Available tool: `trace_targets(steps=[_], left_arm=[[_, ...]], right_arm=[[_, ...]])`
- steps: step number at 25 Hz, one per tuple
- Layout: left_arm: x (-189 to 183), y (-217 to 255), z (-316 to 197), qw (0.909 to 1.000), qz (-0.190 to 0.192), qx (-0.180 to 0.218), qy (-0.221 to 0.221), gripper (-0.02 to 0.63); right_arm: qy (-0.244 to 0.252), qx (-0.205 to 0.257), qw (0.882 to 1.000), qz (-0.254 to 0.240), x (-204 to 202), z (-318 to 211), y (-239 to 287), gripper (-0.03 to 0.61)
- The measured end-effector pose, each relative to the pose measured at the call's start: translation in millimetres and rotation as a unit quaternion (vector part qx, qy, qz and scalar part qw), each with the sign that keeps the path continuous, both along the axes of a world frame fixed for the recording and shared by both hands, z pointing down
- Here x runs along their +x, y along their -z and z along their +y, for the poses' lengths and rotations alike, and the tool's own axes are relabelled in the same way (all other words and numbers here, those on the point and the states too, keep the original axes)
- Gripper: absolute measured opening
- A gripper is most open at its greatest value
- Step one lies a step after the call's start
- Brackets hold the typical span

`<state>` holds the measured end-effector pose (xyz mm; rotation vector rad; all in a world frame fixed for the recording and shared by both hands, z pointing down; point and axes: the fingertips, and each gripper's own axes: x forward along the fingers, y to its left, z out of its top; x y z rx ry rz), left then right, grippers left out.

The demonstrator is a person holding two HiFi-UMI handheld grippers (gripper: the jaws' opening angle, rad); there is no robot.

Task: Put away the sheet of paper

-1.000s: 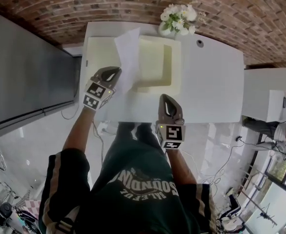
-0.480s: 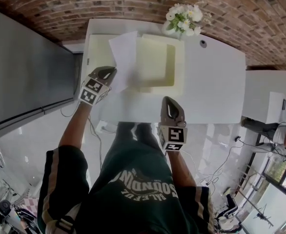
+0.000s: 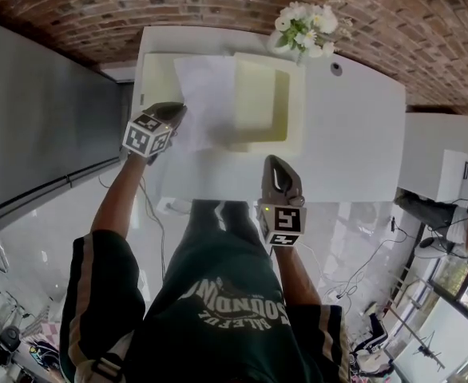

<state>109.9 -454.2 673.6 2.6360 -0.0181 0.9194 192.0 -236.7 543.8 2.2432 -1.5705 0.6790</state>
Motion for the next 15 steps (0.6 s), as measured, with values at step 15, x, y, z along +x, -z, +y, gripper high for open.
trace_targets(steps=[15], left_arm=[[24.8, -39.5, 5.5, 0.9974, -0.014, -0.069, 0.015, 0.012]], right_arm=[[-0.004, -0.013, 1.0, -0.011, 12.3, -8.5, -16.1, 0.001]])
